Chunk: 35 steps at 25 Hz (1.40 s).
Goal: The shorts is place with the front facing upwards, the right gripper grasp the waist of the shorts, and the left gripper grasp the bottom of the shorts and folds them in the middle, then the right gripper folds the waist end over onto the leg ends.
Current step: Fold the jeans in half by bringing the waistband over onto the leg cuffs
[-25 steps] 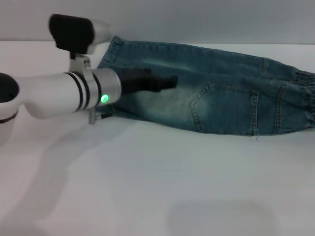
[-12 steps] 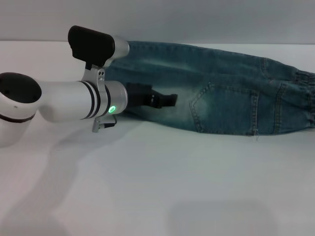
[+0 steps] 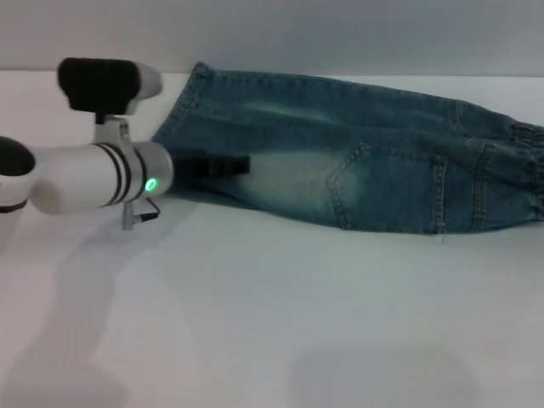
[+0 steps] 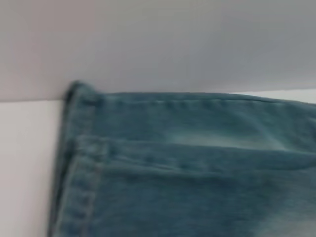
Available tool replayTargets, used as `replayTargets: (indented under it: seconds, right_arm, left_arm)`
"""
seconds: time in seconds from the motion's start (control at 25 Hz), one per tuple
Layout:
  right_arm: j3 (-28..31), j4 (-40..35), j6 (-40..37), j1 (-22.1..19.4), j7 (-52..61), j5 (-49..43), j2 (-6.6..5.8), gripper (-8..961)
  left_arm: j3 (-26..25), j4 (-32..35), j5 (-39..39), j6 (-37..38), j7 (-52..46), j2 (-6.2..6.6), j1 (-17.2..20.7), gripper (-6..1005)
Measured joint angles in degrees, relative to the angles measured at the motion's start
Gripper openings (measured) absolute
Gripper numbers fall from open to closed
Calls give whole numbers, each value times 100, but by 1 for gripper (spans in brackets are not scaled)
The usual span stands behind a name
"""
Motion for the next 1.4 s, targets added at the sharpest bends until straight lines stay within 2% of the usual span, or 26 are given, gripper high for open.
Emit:
replayTargets:
  seconds: [0.12,0.64,0.88,1.04,1.24,1.4]
  right_arm:
    - [0,-15,1,32,8,0,0,638]
    - [0,-211,-41,250,1,0,-17,638]
    - [19,-280,-55,273,-28,-29,-25,638]
    - [52,-286,-59,281,-119,-10,-26,637]
    - [59,-296,-76,304,-213,-9,-27,637]
    - [63,-325,-129,323,-264,-9,-26,637]
  left_arm:
    - [-252,135,15,17,-47,25,49,859]
    - [-391,273,26,720,-48,90,193,860]
    - [-661,229,46,920,-10,113,321,860]
    - [-661,-259,65,841,-10,77,635,860]
    - [-461,-1617,39,583,-44,6,1256,860]
    - [-118,-2145,43,656,-4,1,1380,860]
